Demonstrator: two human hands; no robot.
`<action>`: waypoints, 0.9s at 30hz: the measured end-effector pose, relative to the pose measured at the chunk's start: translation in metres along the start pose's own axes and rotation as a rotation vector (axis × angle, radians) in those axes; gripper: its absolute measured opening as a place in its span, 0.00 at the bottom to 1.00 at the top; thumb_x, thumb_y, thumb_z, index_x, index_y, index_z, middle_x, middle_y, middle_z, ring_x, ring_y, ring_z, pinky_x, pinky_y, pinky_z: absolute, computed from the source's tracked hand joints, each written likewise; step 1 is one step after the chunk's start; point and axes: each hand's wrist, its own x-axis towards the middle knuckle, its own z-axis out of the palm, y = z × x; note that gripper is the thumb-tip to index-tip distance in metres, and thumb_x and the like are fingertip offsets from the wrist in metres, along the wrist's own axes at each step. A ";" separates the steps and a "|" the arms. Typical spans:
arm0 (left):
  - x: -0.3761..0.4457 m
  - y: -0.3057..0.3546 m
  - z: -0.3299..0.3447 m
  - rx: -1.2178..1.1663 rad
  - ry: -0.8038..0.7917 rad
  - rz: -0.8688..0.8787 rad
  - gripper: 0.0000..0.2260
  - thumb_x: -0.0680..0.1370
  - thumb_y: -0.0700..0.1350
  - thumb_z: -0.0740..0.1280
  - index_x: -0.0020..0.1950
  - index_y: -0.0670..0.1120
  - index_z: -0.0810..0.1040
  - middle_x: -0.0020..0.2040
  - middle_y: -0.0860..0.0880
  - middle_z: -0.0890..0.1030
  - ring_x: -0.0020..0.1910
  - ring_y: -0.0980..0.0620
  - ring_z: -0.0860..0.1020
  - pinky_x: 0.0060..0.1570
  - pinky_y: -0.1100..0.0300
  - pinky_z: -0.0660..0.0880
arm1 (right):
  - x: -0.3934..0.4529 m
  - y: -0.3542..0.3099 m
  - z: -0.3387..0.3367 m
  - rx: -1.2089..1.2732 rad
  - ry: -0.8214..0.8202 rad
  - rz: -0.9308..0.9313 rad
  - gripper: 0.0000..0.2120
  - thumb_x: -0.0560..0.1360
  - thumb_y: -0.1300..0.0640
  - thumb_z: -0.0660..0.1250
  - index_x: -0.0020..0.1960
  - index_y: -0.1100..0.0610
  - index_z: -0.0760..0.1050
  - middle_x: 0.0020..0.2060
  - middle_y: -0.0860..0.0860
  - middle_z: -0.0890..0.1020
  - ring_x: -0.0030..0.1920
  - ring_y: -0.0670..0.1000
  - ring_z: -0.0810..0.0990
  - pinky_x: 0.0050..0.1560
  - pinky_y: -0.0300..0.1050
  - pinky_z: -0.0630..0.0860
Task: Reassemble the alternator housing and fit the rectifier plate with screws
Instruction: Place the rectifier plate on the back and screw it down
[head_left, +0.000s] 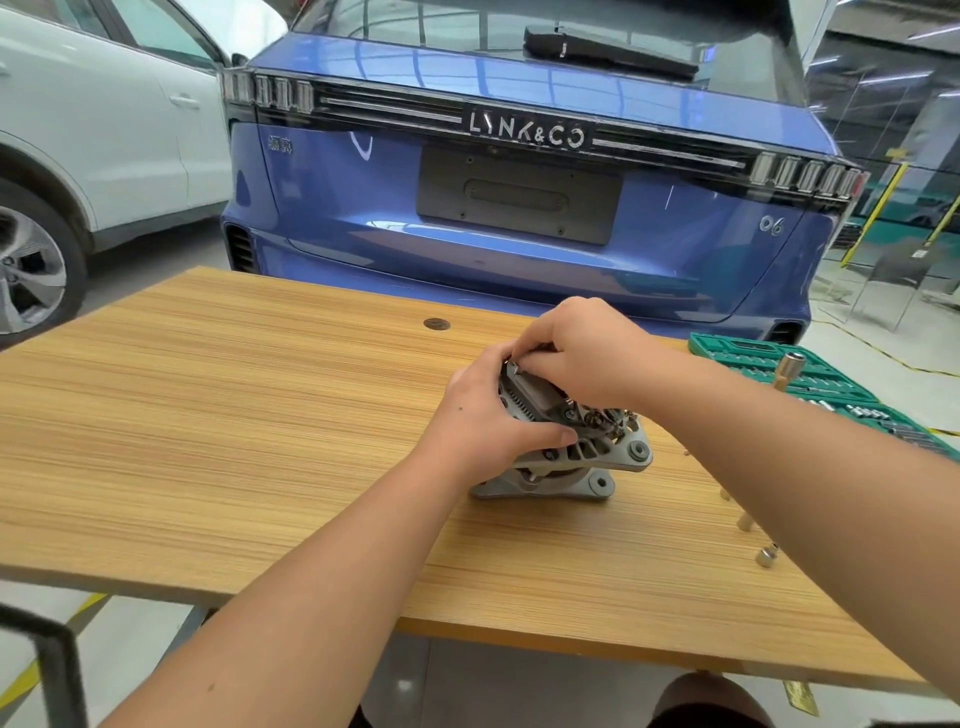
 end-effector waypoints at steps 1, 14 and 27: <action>0.000 0.000 0.000 -0.001 -0.001 0.000 0.41 0.55 0.63 0.80 0.64 0.70 0.66 0.60 0.57 0.74 0.61 0.55 0.74 0.60 0.48 0.78 | 0.001 0.000 0.001 0.008 0.003 0.008 0.10 0.82 0.54 0.64 0.57 0.49 0.84 0.52 0.46 0.82 0.52 0.49 0.77 0.50 0.44 0.75; -0.001 0.003 0.000 0.007 -0.001 -0.010 0.42 0.54 0.64 0.79 0.65 0.68 0.66 0.61 0.57 0.74 0.62 0.54 0.74 0.61 0.46 0.77 | -0.002 0.002 0.014 -0.308 0.092 -0.192 0.08 0.82 0.55 0.64 0.59 0.52 0.79 0.53 0.48 0.76 0.52 0.48 0.68 0.53 0.50 0.76; 0.000 0.000 0.001 -0.032 -0.004 0.013 0.40 0.59 0.59 0.82 0.64 0.71 0.65 0.63 0.55 0.75 0.62 0.55 0.74 0.50 0.60 0.74 | -0.011 0.008 0.040 -0.281 0.287 -0.156 0.06 0.81 0.58 0.64 0.55 0.58 0.76 0.51 0.54 0.78 0.51 0.55 0.75 0.46 0.44 0.67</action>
